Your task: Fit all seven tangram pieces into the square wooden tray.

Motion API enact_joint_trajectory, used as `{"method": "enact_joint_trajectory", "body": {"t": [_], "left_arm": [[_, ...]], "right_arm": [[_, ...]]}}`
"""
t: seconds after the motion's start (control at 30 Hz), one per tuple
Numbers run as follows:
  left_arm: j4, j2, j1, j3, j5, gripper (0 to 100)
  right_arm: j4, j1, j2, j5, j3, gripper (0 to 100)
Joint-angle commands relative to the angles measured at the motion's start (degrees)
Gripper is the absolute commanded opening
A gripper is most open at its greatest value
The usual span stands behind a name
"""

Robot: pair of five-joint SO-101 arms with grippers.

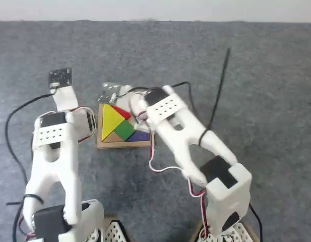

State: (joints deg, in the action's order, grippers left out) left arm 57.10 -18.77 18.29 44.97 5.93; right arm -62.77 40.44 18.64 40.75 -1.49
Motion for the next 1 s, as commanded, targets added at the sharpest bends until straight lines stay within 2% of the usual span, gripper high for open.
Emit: {"method": "enact_joint_trajectory", "body": {"t": [0.0, 0.13, 0.2, 0.37, 0.53, 0.6, 0.73, 0.83, 0.97], "left_arm": [[-2.6, -2.5, 1.1, 0.2, -1.1, 17], [-2.6, -2.5, 1.1, 0.2, -1.1, 17], [-2.6, -2.5, 1.1, 0.2, -1.1, 17], [-3.1, -2.5, 1.1, 0.2, -1.1, 17], [-3.9, -2.5, -0.2, 1.1, -1.2, 17], [-3.9, -2.5, -4.0, 1.1, -3.8, 17], [-3.5, -2.5, -17.2, 0.5, -11.1, 18], [-2.8, -2.2, -22.4, -2.9, -13.7, 23], [-0.6, 5.7, -25.8, -11.3, -18.3, 23]], "right_arm": [[0.3, 1.6, 0.9, -1.3, -4.6, 11.9], [-1.4, 1.4, 2.8, -0.7, -6.2, 33.6], [-3.4, 1.5, 1.7, -0.3, -7.0, 40.8], [-5.6, 0.1, -4.3, -3.1, -6.7, 40.6], [-8.5, -6.9, -13.9, -11.0, -4.9, 33.3], [-10.3, -13.1, -18.9, -16.6, -3.7, 24.7], [-10.5, -26.2, -26.1, -25.5, 2.5, 0.6], [-8.5, -32.1, -26.8, -27.3, 9.8, 5.4], [1.2, -35.7, -25.5, -27.9, 21.5, 1.3]]}}
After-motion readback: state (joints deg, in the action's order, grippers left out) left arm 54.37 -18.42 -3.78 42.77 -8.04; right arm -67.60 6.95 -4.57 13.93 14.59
